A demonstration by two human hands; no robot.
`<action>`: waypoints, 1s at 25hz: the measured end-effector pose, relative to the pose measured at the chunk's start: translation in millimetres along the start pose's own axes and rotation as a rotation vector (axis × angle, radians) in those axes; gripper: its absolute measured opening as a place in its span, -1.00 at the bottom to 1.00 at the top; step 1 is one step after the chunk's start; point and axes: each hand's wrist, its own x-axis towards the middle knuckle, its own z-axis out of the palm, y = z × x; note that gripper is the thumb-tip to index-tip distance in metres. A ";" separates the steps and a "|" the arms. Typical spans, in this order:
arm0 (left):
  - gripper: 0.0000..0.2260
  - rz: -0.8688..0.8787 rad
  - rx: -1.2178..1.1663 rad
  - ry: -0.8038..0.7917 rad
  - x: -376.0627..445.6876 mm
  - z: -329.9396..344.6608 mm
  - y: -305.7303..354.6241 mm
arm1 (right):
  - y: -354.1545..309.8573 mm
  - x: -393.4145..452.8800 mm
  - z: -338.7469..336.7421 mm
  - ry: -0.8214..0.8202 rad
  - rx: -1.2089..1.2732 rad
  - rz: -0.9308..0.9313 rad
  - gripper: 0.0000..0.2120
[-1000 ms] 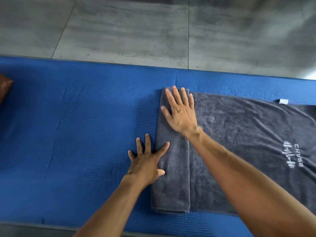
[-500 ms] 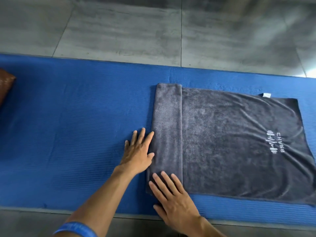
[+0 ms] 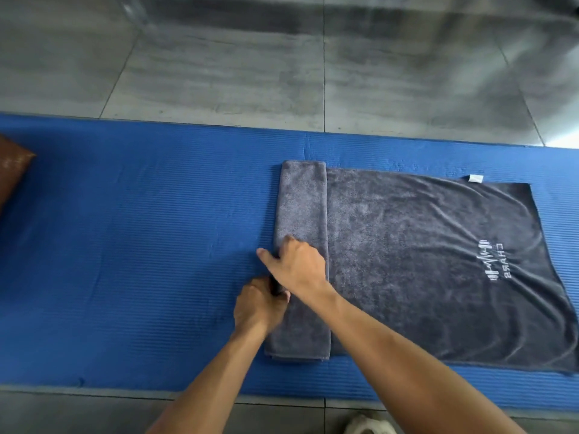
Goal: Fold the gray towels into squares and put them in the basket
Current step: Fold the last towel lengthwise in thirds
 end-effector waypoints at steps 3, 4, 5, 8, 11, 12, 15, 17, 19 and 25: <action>-0.94 0.062 -0.134 -0.028 -1.3 0.8 2.1 | -10.0 7.0 5.7 0.022 -0.183 0.034 -0.55; -0.93 0.074 -0.173 -0.037 -3.3 1.2 3.1 | -8.3 8.7 5.0 0.036 -0.162 0.030 -0.63; -0.91 0.090 -0.203 -0.030 -4.9 2.5 3.6 | -4.9 10.9 2.6 0.042 -0.095 0.035 -0.71; -0.87 0.140 -0.180 0.046 -13.0 6.5 11.2 | 11.9 11.4 -12.2 0.094 0.207 0.088 -0.75; -0.79 0.266 -0.133 0.103 -30.9 9.9 30.6 | 38.8 -0.7 -29.5 0.214 0.573 0.184 -0.74; -0.76 0.308 -0.114 0.094 -37.6 12.7 37.6 | 49.3 -6.4 -35.2 0.252 0.674 0.207 -0.74; -0.73 0.380 -0.091 0.030 -55.1 25.6 57.7 | 81.4 -17.3 -47.8 0.323 0.853 0.236 -0.73; -0.73 0.410 -0.100 -0.008 -60.5 36.7 70.0 | 101.2 -19.5 -53.7 0.334 0.953 0.282 -0.74; -0.74 0.445 -0.118 -0.076 -64.6 46.8 82.2 | 117.8 -21.5 -58.3 0.340 1.015 0.345 -0.77; -0.75 0.322 -0.106 -0.114 -55.6 62.9 74.1 | 160.3 -41.4 -59.1 0.255 0.887 0.578 -0.86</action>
